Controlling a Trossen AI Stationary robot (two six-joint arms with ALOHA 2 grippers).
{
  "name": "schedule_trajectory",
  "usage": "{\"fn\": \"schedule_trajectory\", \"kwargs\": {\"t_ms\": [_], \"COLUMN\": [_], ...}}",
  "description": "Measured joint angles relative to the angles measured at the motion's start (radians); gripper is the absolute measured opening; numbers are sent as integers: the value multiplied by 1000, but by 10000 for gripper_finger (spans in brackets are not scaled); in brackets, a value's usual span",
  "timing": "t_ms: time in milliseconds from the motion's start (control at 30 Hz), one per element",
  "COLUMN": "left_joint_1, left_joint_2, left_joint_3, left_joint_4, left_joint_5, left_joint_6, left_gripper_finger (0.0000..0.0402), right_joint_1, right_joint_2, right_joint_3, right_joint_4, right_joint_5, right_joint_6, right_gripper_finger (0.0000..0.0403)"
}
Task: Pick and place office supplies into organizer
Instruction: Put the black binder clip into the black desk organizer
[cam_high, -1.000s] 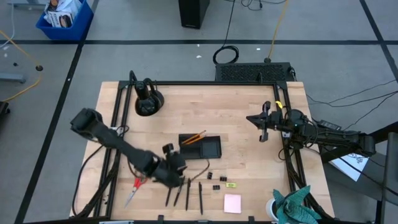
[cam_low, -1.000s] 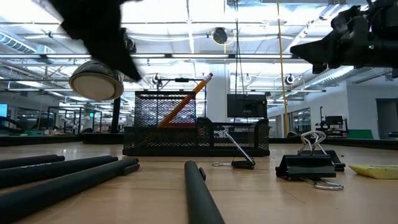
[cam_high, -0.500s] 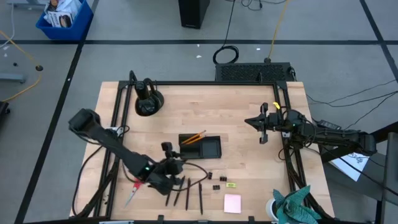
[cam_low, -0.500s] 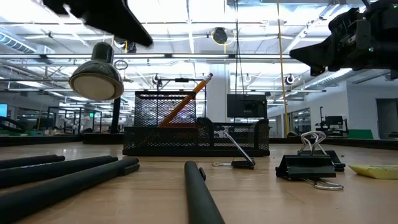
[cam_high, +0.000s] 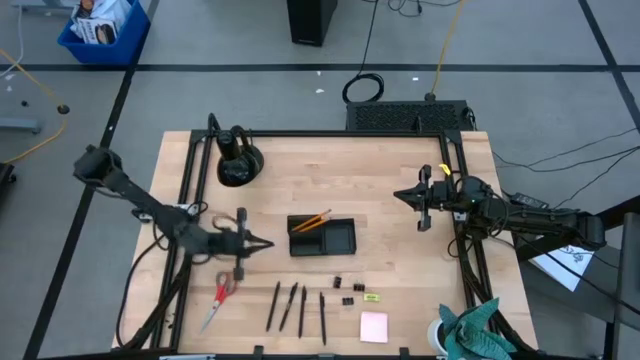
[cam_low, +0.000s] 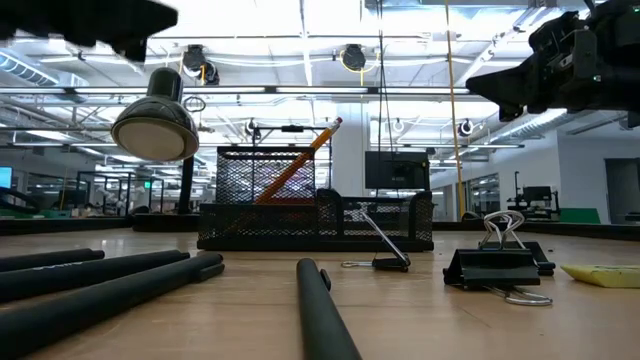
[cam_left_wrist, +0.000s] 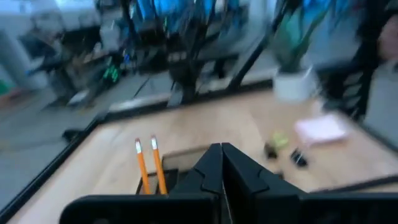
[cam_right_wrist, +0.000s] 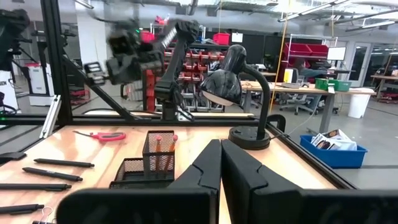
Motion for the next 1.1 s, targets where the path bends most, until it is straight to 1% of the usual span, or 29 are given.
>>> {"fn": "schedule_trajectory", "kwargs": {"t_ms": [100, 200, 300, 367, 433, 500, 567, 667, 733, 867, 1033, 1100], "left_joint_1": [49, 88, 93, 90, 88, 88, 88, 88, 73, 7, -84, -99], "left_joint_2": [-37, -38, -37, -37, -37, -37, -38, -64, -107, -256, -482, -556], "left_joint_3": [-146, -215, -235, -237, -237, -237, -237, -237, -237, -237, -237, -237], "left_joint_4": [181, 294, 311, 311, 313, 310, 313, 298, 221, 66, -77, -133], "left_joint_5": [99, 163, 211, 226, 229, 230, 196, 85, 28, -33, -105, -131], "left_joint_6": [-29, -75, -52, 4, 66, 119, 148, 111, 88, 90, 169, 192], "left_gripper_finger": [5, 5, 3, 3, 4, 2, 2, 4, 2, 2, 1, 1], "right_joint_1": [0, 0, 0, 0, -1, 0, 5, 33, 58, 101, 117, 117], "right_joint_2": [1, 4, 5, 6, 6, 6, 6, 16, 20, 21, 20, 20], "right_joint_3": [0, 0, 0, 0, 0, 0, 13, 42, 51, 52, 53, 54], "right_joint_4": [1, 4, 6, 5, 7, 12, 6, -68, -103, -86, -68, -68], "right_joint_5": [0, -2, -2, -6, -53, -124, -148, -98, -81, -76, -74, -73], "right_joint_6": [-5, -6, -15, -17, -23, -56, -65, -62, -64, -64, -61, -61], "right_gripper_finger": [4, 4, 4, 4, 4, 4, 4, 4, 4, 4, 4, 4]}}
